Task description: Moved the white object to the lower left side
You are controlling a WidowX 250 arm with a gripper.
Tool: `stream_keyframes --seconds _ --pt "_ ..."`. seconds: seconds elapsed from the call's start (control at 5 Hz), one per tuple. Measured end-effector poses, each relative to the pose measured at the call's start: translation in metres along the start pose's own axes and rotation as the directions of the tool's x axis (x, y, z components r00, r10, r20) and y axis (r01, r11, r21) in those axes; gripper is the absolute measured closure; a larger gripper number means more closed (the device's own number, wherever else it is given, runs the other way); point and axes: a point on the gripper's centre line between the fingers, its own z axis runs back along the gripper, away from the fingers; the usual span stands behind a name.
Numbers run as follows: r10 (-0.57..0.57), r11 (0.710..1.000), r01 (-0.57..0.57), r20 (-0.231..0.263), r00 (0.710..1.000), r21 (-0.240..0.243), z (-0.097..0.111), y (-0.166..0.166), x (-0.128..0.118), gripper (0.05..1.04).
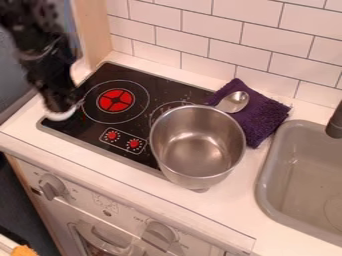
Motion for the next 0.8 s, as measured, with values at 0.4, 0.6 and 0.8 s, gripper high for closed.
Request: stream_keyframes --seconds 0.4,0.6,0.8 --pt "0.052 0.998 -0.053 -0.045 0.998 -0.021 -0.028 0.007 -0.010 0.849" --pt "0.053 0.998 -0.055 -0.046 0.998 -0.022 -0.038 0.014 -0.001 0.771" --pt "0.059 0.998 -0.061 -0.065 0.996 -0.029 -0.039 0.016 0.002 0.484"
